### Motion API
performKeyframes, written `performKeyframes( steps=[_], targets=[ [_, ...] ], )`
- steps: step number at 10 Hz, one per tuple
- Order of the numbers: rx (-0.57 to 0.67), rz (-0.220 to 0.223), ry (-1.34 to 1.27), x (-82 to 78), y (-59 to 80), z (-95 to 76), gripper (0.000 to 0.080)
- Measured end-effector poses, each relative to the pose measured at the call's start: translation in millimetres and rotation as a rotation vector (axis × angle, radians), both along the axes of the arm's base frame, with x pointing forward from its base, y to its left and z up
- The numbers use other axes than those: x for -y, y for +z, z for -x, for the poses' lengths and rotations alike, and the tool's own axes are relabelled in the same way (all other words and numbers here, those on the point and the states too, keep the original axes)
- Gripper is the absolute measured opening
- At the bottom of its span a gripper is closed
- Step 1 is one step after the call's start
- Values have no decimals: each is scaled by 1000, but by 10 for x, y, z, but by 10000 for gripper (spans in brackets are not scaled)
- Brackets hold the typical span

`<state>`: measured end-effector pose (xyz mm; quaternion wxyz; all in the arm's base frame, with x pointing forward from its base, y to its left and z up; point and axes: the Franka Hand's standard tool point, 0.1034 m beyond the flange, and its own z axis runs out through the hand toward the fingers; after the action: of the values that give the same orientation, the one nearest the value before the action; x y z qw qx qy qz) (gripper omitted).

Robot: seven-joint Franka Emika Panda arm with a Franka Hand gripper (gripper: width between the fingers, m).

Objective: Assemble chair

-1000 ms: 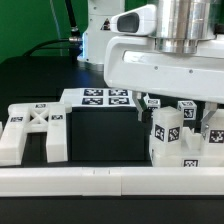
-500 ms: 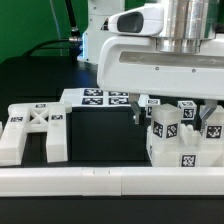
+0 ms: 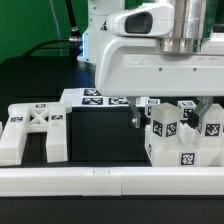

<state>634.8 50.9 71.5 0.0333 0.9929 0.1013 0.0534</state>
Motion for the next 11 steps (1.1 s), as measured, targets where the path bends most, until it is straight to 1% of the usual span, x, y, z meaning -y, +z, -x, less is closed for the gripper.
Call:
performKeyframes(
  steps=[5,7,9,11],
  targets=[
    [7,-4,4,-66,17,51,649],
    [6,-4,1,-32,34,70,649],
    [6,-4,-10,47,44,57,649],
    [6,-6,-8,21,38,74,649]
  ],
)
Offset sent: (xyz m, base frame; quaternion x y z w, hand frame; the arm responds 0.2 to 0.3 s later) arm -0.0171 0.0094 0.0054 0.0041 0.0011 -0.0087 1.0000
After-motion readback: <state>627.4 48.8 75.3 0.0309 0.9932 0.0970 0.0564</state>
